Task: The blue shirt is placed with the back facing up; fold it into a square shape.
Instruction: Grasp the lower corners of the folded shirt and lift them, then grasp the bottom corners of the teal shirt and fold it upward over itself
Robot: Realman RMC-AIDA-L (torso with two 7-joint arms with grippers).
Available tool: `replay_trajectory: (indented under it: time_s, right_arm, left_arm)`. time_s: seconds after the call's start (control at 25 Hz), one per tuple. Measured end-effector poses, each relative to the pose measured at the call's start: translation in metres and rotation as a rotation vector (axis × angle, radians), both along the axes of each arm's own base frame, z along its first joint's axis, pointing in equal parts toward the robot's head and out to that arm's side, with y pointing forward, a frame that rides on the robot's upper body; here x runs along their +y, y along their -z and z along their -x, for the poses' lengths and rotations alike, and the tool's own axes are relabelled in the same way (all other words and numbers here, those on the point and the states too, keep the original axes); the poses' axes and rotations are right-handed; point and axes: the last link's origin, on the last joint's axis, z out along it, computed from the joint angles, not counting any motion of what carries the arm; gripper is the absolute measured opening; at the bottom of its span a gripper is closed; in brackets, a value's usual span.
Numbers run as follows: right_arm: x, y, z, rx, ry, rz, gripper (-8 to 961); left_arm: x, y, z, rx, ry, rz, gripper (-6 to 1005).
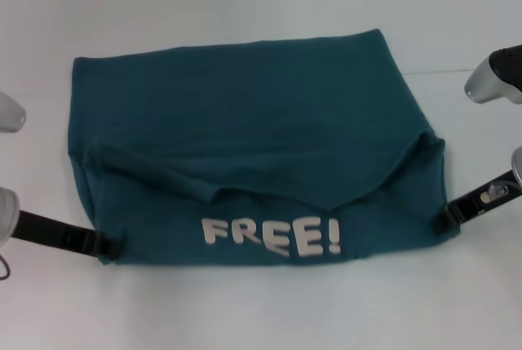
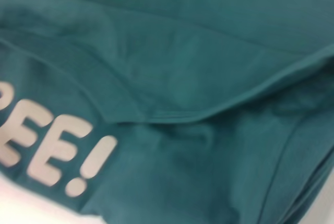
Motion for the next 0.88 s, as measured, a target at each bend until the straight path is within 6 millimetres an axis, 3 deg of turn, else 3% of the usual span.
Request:
replay_trajectory:
  time_s: [0.36, 0.68, 0.88]
  right_arm:
    - [-0.031, 0.001, 0.027, -0.022, -0.036, 0.296, 45]
    - [-0.06, 0.016, 0.039, -0.075, -0.057, 0.567, 45]
    - [-0.08, 0.033, 0.035, -0.167, -0.058, 0.74, 45]
  left_arm:
    - [-0.018, -0.026, -0.004, 0.048, -0.051, 0.218, 64]
    - [-0.055, -0.025, -0.002, 0.087, -0.128, 0.473, 64]
    - [-0.079, -0.017, -0.001, 0.093, -0.163, 0.624, 64]
